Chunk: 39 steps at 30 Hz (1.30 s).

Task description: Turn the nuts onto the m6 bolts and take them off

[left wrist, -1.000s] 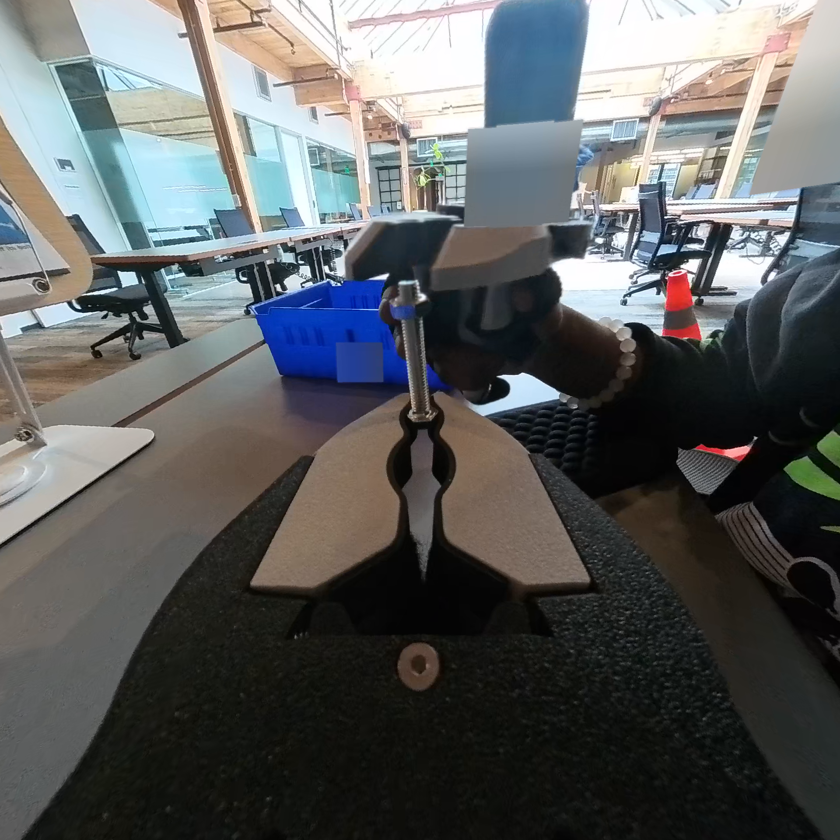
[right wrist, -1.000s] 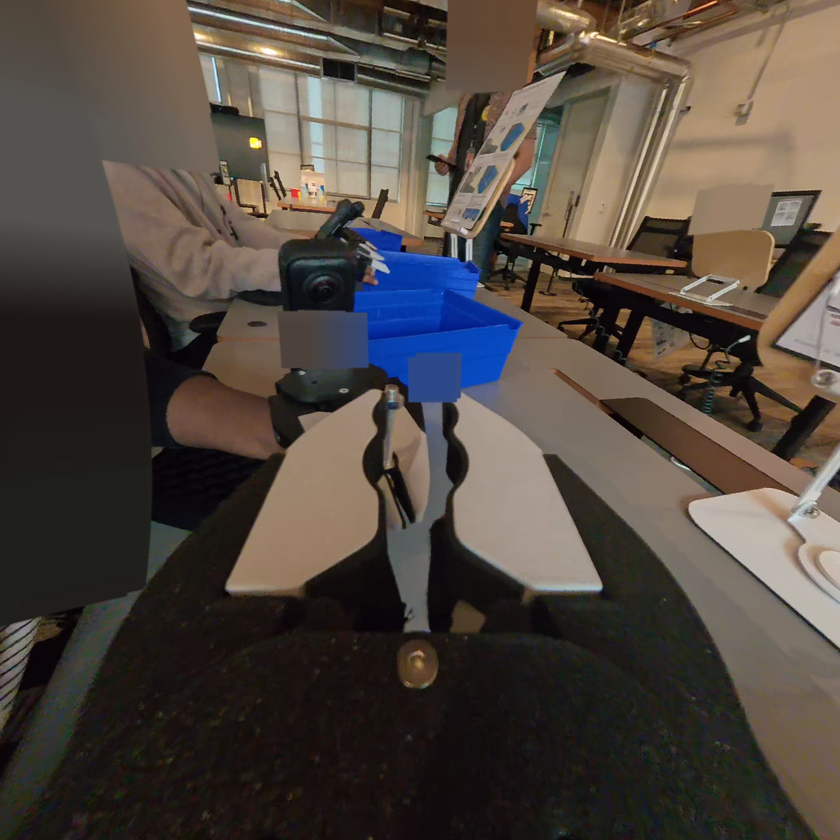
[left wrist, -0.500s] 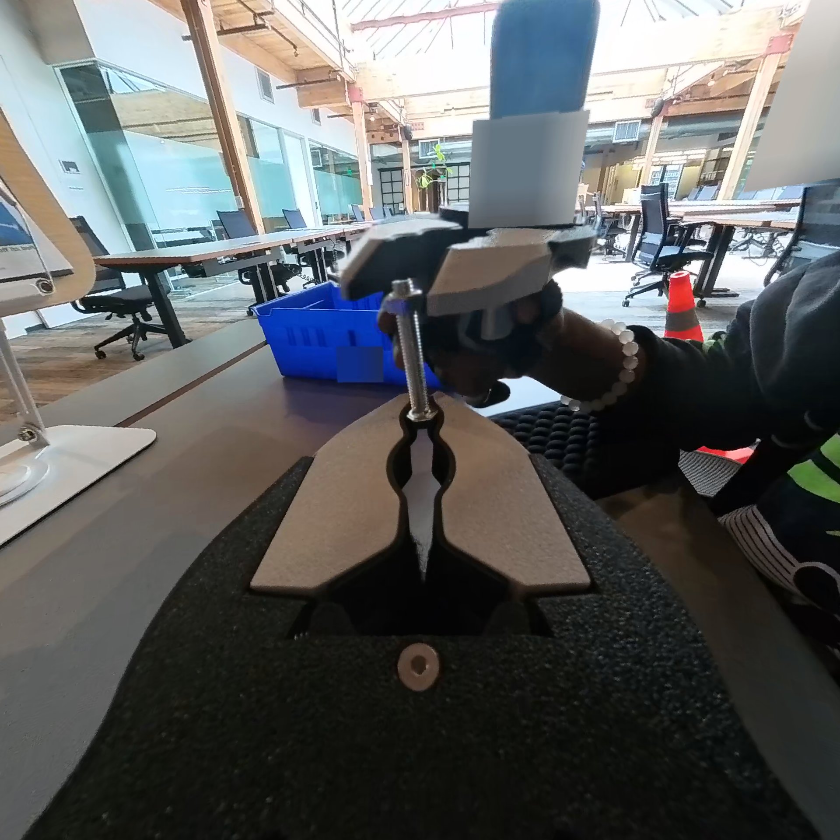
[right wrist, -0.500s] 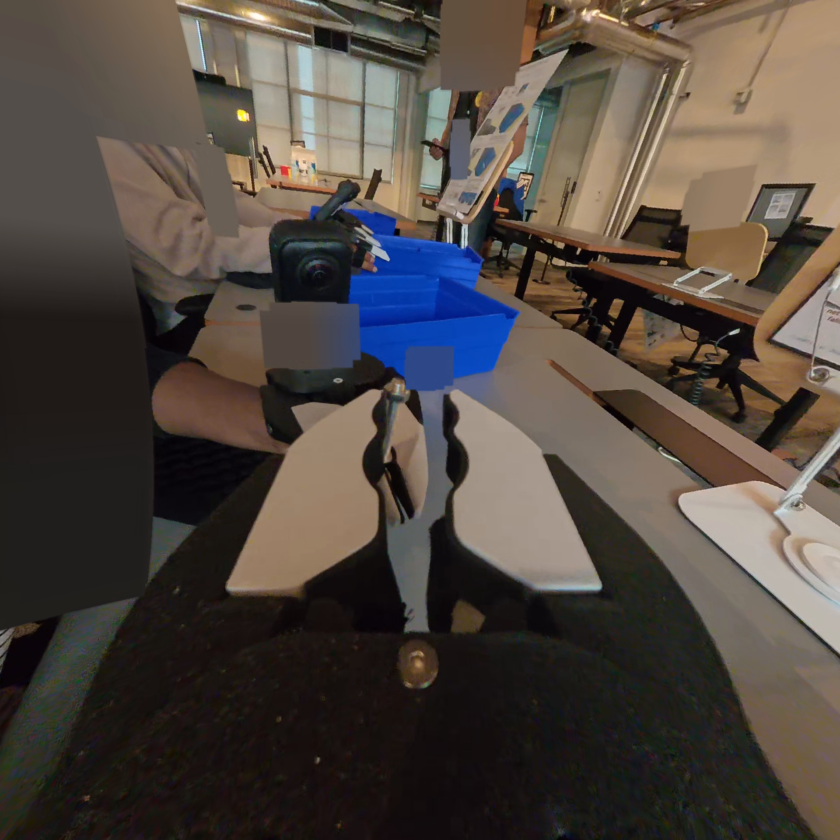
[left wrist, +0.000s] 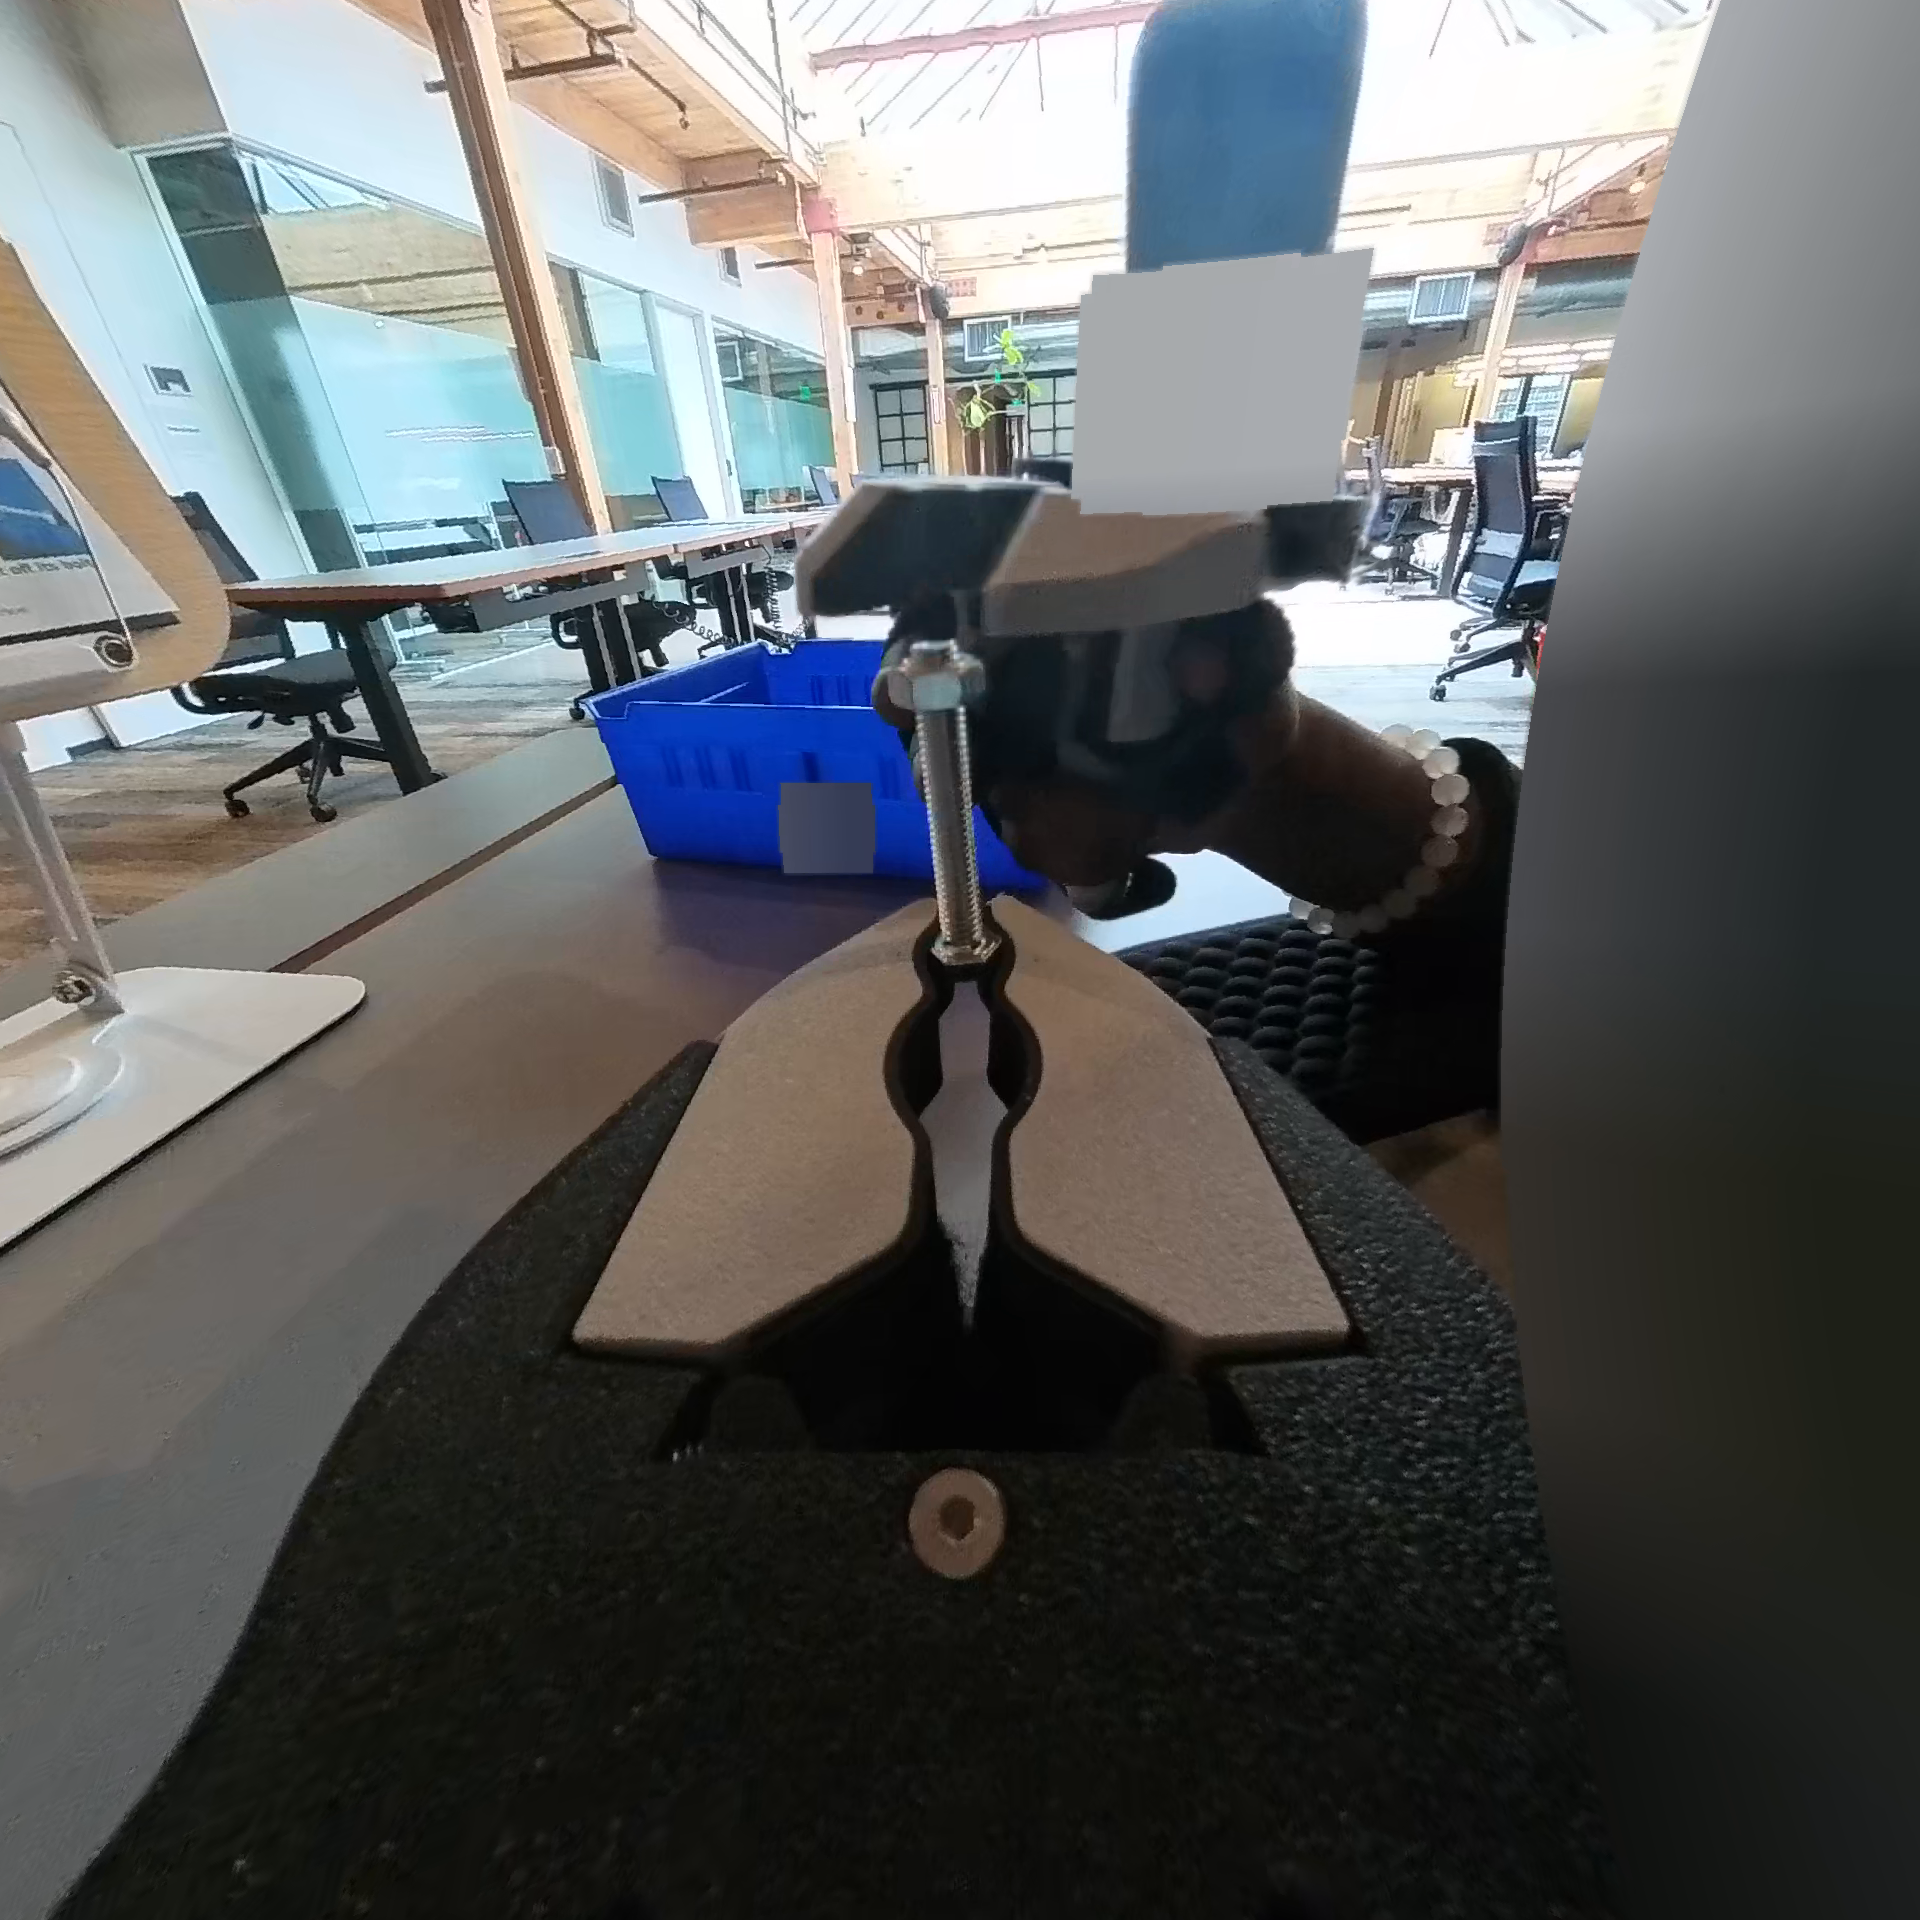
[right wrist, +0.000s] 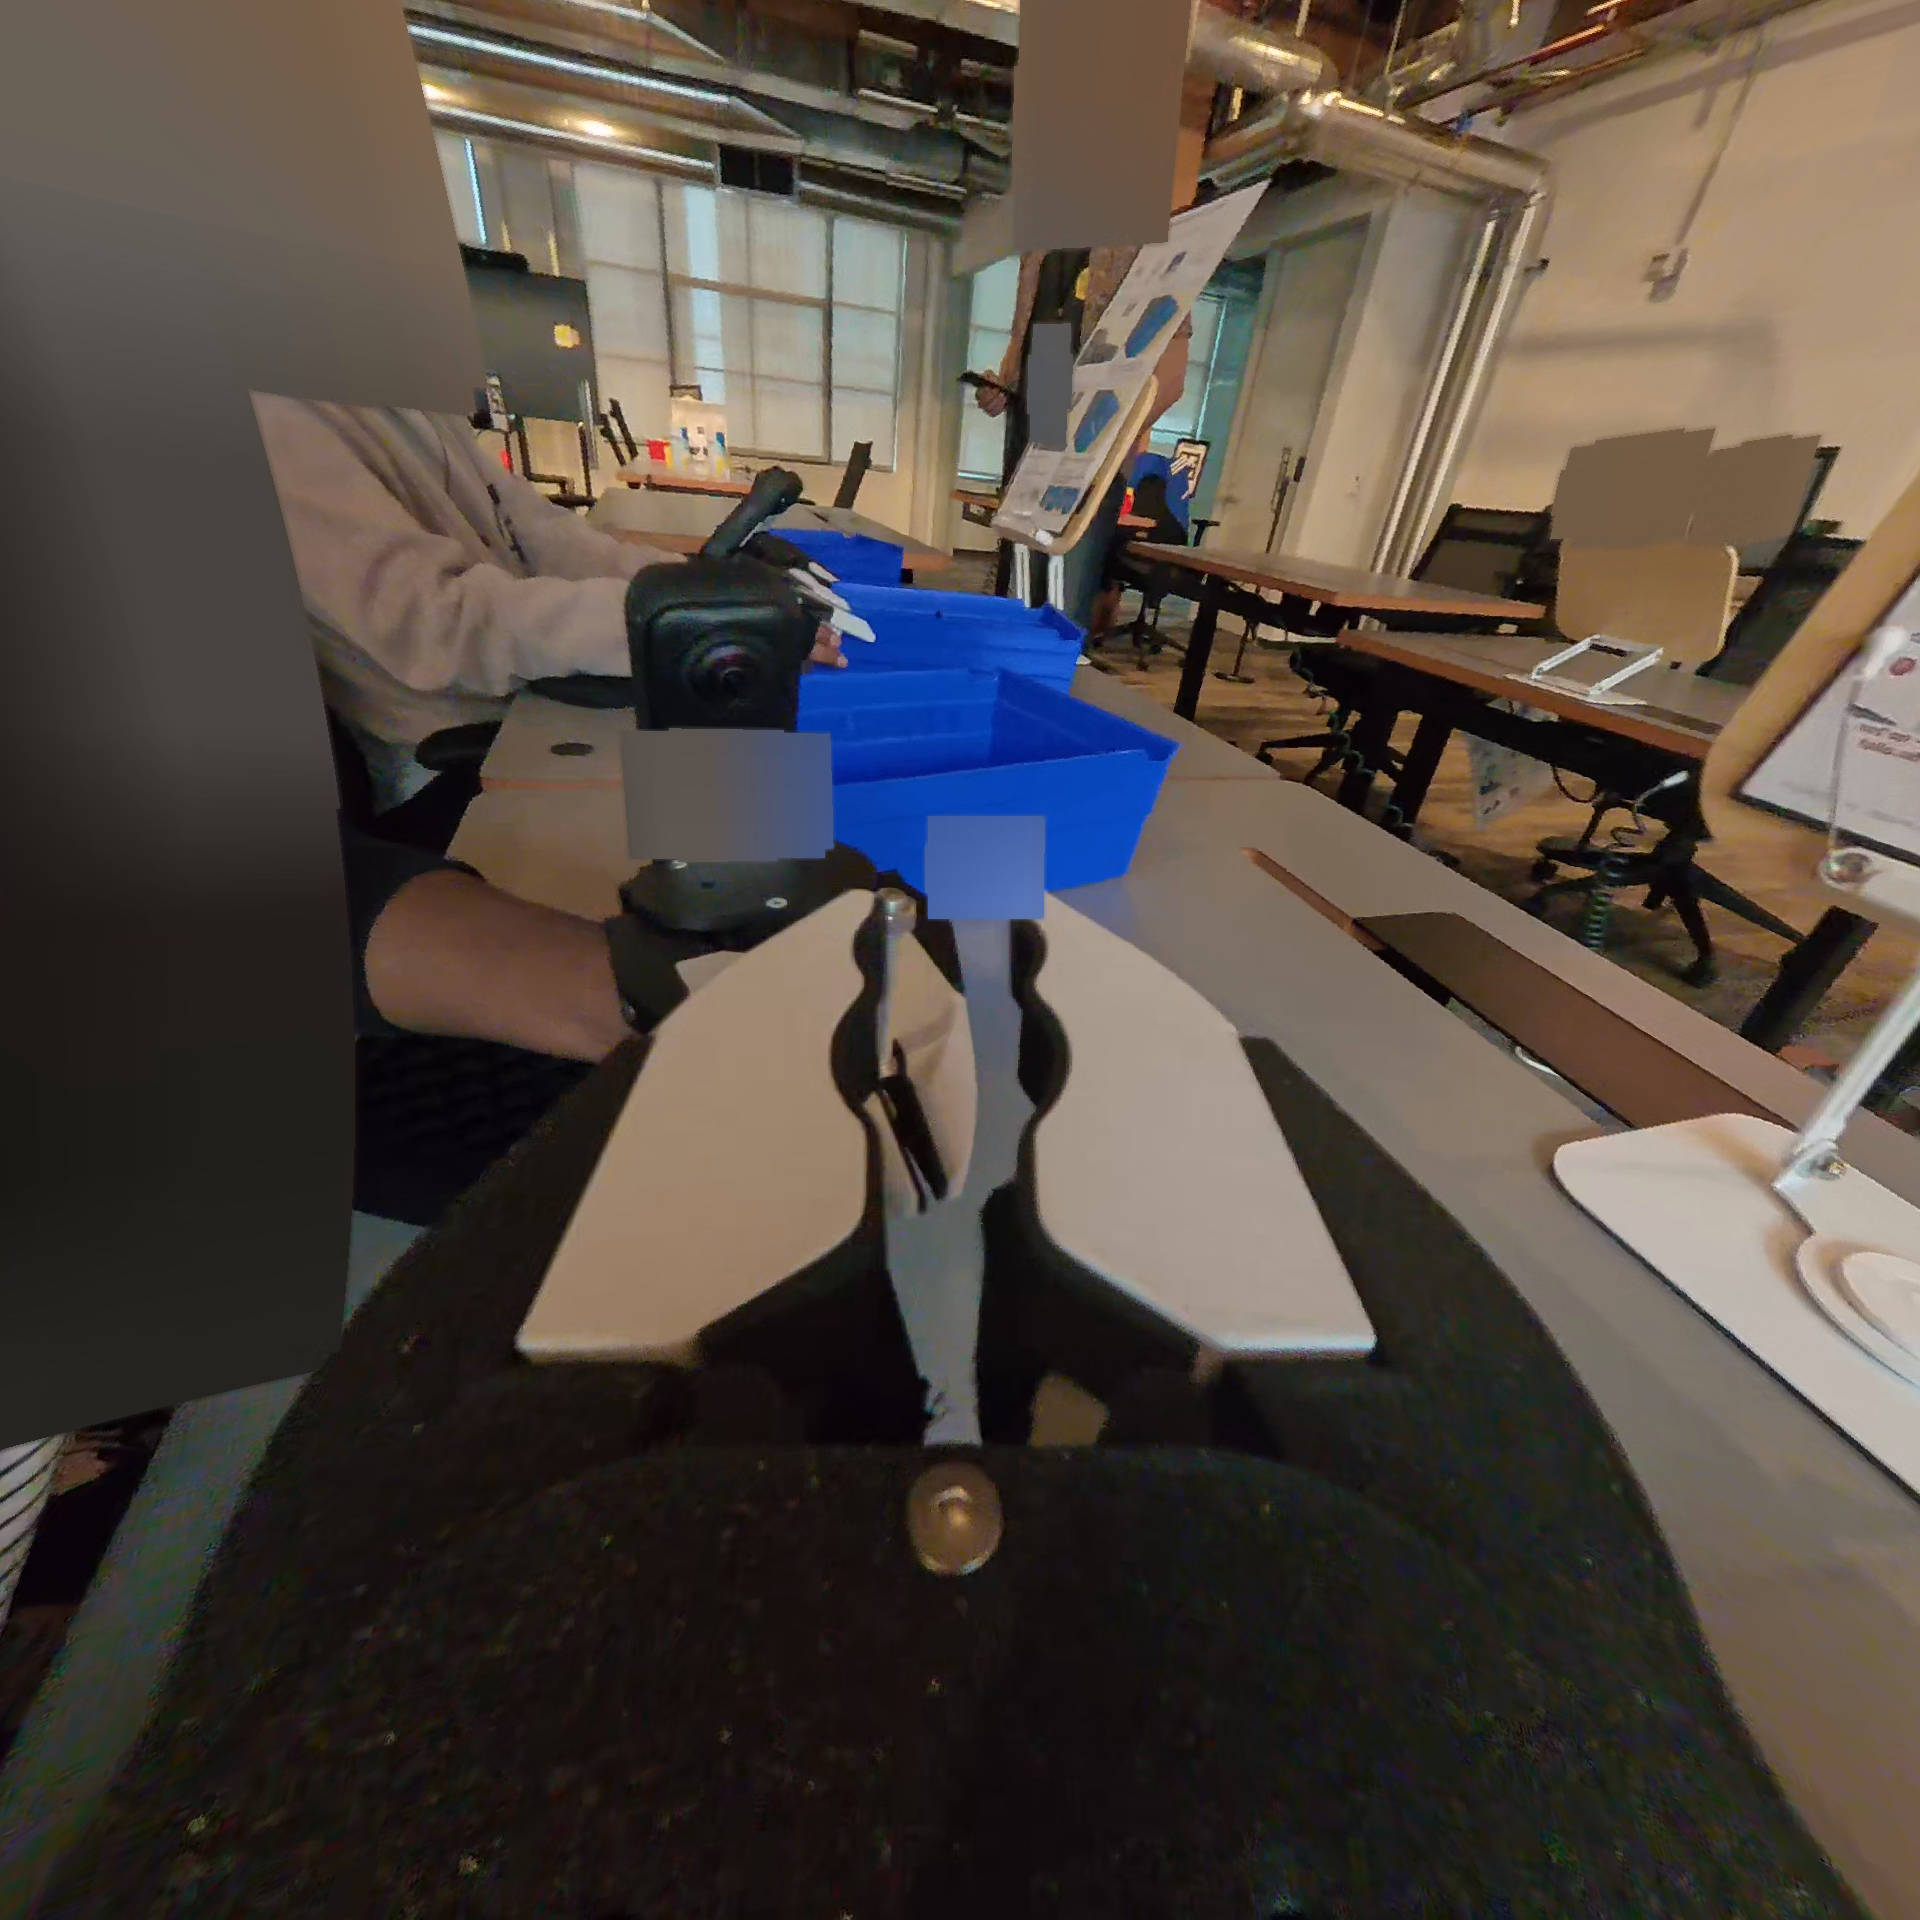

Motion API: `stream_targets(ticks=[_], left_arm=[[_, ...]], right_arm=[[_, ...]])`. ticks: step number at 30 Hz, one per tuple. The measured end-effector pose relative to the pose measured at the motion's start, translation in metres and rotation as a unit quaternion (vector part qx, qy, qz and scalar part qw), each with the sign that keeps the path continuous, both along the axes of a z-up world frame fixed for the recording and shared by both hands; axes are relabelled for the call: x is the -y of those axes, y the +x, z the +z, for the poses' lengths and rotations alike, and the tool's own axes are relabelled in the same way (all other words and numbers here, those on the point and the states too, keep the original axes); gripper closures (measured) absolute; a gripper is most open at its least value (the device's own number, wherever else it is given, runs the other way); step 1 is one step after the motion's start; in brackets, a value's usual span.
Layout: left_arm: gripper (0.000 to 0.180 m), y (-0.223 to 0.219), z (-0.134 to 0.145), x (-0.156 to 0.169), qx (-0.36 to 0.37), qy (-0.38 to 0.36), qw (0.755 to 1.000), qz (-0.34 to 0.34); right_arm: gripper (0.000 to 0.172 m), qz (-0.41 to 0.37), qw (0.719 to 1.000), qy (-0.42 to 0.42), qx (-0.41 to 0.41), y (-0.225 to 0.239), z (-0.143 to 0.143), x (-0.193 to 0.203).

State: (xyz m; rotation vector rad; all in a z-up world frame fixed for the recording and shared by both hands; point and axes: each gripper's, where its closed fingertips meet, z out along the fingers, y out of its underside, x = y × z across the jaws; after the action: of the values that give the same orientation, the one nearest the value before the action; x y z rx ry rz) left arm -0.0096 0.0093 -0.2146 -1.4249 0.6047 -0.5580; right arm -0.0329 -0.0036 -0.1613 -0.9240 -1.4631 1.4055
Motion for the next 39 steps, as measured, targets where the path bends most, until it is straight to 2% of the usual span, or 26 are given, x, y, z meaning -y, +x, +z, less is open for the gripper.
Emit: stream_targets(ticks=[3, 5, 7, 9, 11, 13, 16, 17, 23, 26, 27, 29, 32, 35, 36, 39], left_arm=[[0.177, 0.001, -0.001, 0.000, -0.003, 0.000, 1.000, -0.002], [0.177, 0.001, 0.000, 0.001, -0.001, 0.002, 1.000, -0.002], [0.177, 0.000, 0.001, 0.001, 0.000, 0.003, 1.000, 0.000], [0.177, -0.001, 0.000, 0.000, 0.001, 0.000, 1.000, 0.001], [0.177, 0.000, 0.000, 0.000, 0.000, -0.001, 1.000, 0.000], [0.177, 0.001, 0.000, 0.001, -0.002, 0.000, 1.000, -0.002], [0.177, 0.000, 0.001, 0.001, 0.002, 0.001, 1.000, -0.001], [0.177, -0.001, 0.001, 0.001, 0.002, 0.000, 1.000, 0.000], [0.177, 0.001, -0.002, 0.000, -0.003, -0.002, 1.000, 0.000], [0.177, 0.000, 0.000, 0.000, 0.000, 0.000, 1.000, 0.000], [0.177, -0.001, 0.000, 0.000, 0.002, 0.000, 1.000, 0.001], [0.177, -0.001, 0.000, 0.000, 0.002, 0.000, 1.000, 0.002], [0.177, 0.000, -0.002, 0.000, -0.001, -0.002, 1.000, 0.000], [0.177, 0.000, -0.001, 0.000, -0.002, -0.002, 1.000, 0.000], [0.177, 0.000, -0.002, 0.000, -0.002, -0.002, 1.000, 0.000], [0.177, 0.001, -0.002, 0.001, -0.002, -0.002, 1.000, -0.003]], right_arm=[[0.142, 0.000, 1.000, 0.016, 0.012, -0.004, -0.005, 0.005], [0.156, -0.009, 1.000, 0.010, 0.008, -0.003, -0.004, -0.001], [0.161, -0.019, 1.000, -0.002, 0.002, 0.000, -0.001, -0.008], [0.157, -0.004, 1.000, -0.011, -0.003, 0.000, 0.002, -0.004], [0.144, 0.004, 1.000, 0.004, 0.008, -0.003, -0.003, 0.004], [0.141, 0.001, 1.000, 0.017, 0.015, -0.006, -0.006, 0.006], [0.160, -0.013, 1.000, 0.002, 0.009, -0.003, -0.004, -0.003], [0.160, -0.012, 1.000, 0.000, 0.006, -0.002, -0.003, -0.005], [0.143, 0.004, 1.000, 0.013, 0.014, -0.005, -0.006, 0.007], [0.161, -0.011, 1.000, 0.005, 0.009, -0.003, -0.004, -0.002], [0.162, -0.012, 1.000, 0.003, 0.008, -0.001, -0.004, -0.005], [0.159, -0.004, 1.000, -0.002, 0.003, 0.000, -0.001, -0.003], [0.145, 0.004, 1.000, 0.012, 0.013, -0.004, -0.005, 0.006], [0.144, 0.006, 1.000, 0.009, 0.011, -0.004, -0.005, 0.006], [0.144, 0.004, 1.000, 0.006, 0.010, -0.003, -0.004, 0.004], [0.162, -0.017, 1.000, 0.003, 0.004, -0.002, -0.002, -0.004]])
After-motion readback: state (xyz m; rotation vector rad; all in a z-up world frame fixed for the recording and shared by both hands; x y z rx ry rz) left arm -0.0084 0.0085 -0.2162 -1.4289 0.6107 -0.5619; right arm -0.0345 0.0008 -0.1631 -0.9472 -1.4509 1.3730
